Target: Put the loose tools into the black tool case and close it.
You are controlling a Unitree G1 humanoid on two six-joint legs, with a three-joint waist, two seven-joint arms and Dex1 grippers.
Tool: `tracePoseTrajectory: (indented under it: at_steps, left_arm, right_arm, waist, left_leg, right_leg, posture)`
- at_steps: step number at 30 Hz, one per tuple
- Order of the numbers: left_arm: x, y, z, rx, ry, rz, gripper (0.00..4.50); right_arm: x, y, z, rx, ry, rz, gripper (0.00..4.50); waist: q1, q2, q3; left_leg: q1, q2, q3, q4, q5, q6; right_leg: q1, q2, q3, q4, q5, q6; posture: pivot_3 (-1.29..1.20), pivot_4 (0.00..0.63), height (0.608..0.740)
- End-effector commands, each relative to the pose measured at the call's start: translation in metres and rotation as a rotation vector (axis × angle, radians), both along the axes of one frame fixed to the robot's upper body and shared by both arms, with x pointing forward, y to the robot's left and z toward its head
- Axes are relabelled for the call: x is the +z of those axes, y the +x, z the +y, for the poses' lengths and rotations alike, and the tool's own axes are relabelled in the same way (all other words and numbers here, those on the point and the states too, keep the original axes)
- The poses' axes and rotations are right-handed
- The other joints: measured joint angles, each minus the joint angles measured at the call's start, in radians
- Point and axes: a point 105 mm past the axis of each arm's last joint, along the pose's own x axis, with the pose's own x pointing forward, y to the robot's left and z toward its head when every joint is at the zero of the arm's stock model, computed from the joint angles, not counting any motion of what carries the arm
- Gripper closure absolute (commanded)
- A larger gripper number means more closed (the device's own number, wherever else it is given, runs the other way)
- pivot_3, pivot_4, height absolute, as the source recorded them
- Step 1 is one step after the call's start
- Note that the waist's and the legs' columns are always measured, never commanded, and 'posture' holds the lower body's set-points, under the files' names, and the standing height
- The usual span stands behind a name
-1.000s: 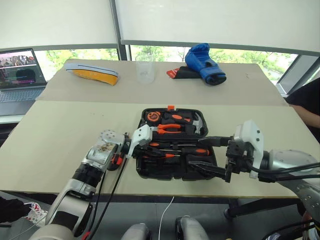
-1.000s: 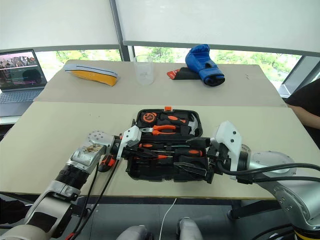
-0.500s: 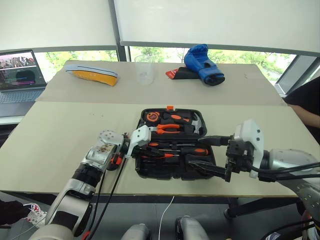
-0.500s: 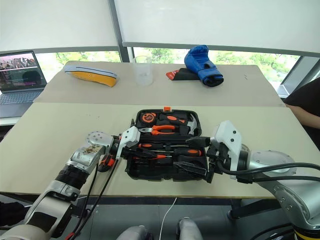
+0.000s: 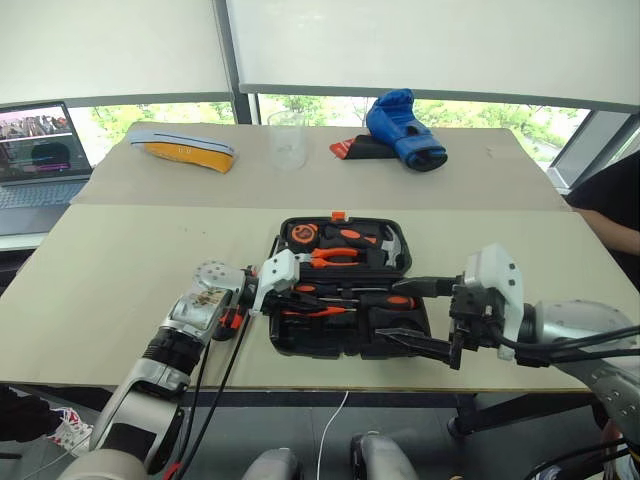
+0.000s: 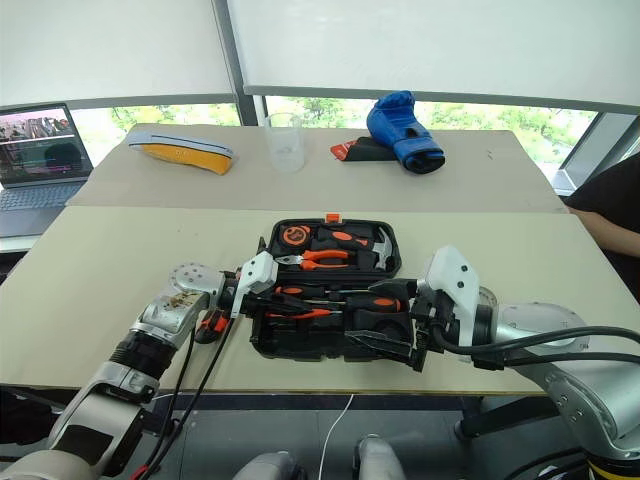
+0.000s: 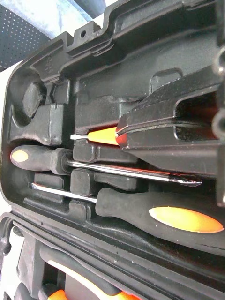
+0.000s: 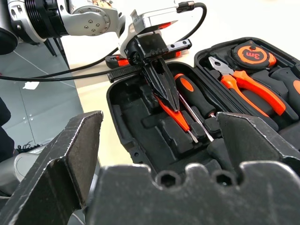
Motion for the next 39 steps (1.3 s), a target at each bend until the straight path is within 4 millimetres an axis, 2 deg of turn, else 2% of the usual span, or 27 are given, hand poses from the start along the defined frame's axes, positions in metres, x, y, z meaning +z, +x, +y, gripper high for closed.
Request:
tracePoseTrajectory:
  at_steps: [1, 8, 18, 25, 32, 39]
  left_arm:
    - [-0.034, -0.003, 0.016, 0.059, 0.11, 0.084, 4.47]
    - [-0.036, -0.004, 0.02, 0.054, 0.14, 0.084, 4.47]
    - [-0.046, -0.007, 0.041, 0.039, 0.259, 0.079, 4.47]
    - [-0.043, -0.005, 0.042, 0.05, 0.254, 0.086, 4.47]
    - [-0.031, -0.007, 0.041, 0.064, 0.179, 0.089, 4.47]
    - [-0.047, -0.016, 0.049, 0.08, 0.221, 0.084, 4.47]
  right_arm:
    - [0.006, -0.002, 0.004, 0.016, 0.009, -0.043, 0.0]
    - [0.007, 0.0, 0.005, 0.013, 0.016, -0.045, 0.0]
    - [0.007, 0.003, 0.007, 0.012, 0.031, -0.049, 0.0]
    - [0.006, 0.004, 0.008, 0.013, 0.037, -0.05, 0.0]
    - [0.007, 0.006, 0.008, 0.015, 0.039, -0.055, 0.0]
    - [0.006, 0.006, 0.007, 0.022, 0.03, -0.053, 0.0]
  waist:
    - [-0.001, 0.0, 0.0]
    - [-0.001, 0.0, 0.0]
    - [-0.012, 0.001, -0.002]
    - [-0.004, 0.001, -0.005]
    - [-0.002, 0.001, -0.005]
    - [-0.006, 0.003, -0.005]
  left_leg:
    - [0.0, 0.0, 0.0, 0.0, 0.0, 0.0]
    - [0.001, 0.0, 0.0, 0.0, 0.0, 0.0]
    - [0.002, 0.001, 0.0, -0.002, 0.0, 0.0]
    - [0.003, 0.001, 0.001, -0.002, 0.0, 0.0]
    - [0.003, 0.001, 0.001, -0.002, 0.0, 0.0]
    - [0.003, 0.001, 0.001, -0.003, 0.0, 0.0]
  right_leg:
    - [0.0, 0.0, 0.0, 0.0, 0.0, 0.0]
    - [0.001, 0.0, 0.0, 0.0, 0.0, 0.0]
    - [0.001, 0.0, 0.0, 0.0, 0.0, 0.0]
    - [0.003, 0.0, 0.0, 0.0, 0.0, 0.0]
    - [0.002, 0.0, 0.0, -0.001, 0.0, 0.0]
    - [0.002, 0.0, 0.0, -0.002, 0.0, 0.0]
  posture:
    - [0.0, 0.15, 0.731]
    - [0.0, 0.15, 0.731]
    - [0.0, 0.15, 0.731]
    - [0.0, 0.15, 0.731]
    - [0.0, 0.15, 0.731]
    - [0.0, 0.15, 0.731]
